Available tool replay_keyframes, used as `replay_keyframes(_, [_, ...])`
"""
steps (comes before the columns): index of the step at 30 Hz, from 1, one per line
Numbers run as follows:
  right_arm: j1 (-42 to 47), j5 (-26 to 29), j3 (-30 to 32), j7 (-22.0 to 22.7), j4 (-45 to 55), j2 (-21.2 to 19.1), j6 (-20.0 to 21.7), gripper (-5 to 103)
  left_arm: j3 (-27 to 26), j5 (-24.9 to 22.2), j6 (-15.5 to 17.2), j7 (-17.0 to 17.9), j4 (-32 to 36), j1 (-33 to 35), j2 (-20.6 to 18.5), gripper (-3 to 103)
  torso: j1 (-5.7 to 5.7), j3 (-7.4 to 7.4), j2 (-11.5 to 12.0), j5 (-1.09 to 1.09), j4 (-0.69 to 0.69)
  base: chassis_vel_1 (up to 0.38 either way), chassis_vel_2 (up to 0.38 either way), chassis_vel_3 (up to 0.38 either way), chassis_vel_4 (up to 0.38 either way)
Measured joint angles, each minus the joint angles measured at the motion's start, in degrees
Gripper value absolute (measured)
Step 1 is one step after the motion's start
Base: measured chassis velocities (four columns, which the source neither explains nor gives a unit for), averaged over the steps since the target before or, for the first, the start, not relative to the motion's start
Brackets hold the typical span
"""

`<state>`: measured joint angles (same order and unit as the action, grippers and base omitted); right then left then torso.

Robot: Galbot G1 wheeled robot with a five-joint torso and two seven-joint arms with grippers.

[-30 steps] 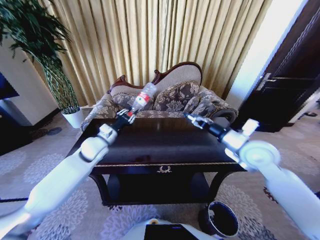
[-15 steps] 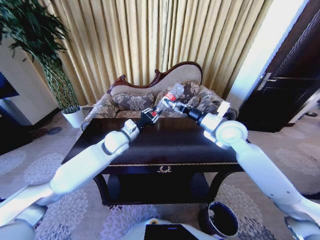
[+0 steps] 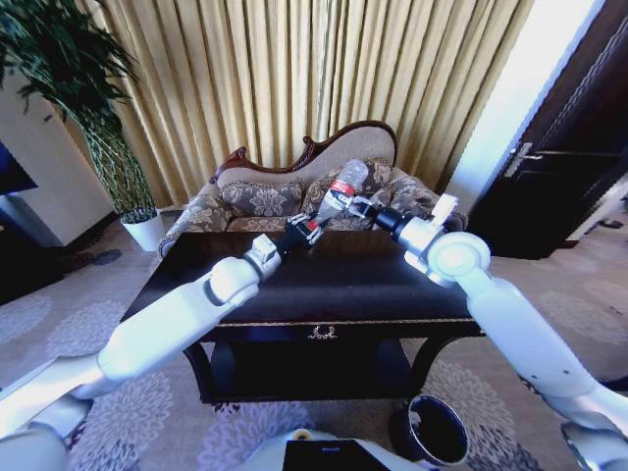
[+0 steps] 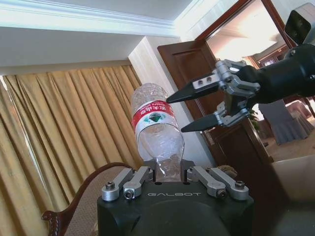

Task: Move to the front of the table and place the trash on the table into the trash bin.

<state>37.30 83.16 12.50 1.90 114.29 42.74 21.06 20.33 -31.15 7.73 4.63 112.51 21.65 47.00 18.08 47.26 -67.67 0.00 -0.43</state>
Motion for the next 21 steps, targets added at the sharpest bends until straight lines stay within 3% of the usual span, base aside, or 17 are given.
replay_keyframes(20, [-4.9,-0.1,-1.8,0.1,-1.3,0.0,0.0,101,3.6,-0.4,0.8,0.4,2.9,0.4,-0.6,23,0.00,0.00,0.0,0.01,0.00,0.000,0.000,0.000,0.000])
replay_keyframes(21, [-5.0,-0.2,-2.0,0.1,-1.3,0.1,0.0,92,4.0,-0.4,0.9,0.4,3.1,0.3,-0.5,23,0.00,0.00,0.0,0.01,-0.01,0.000,0.000,0.000,0.000])
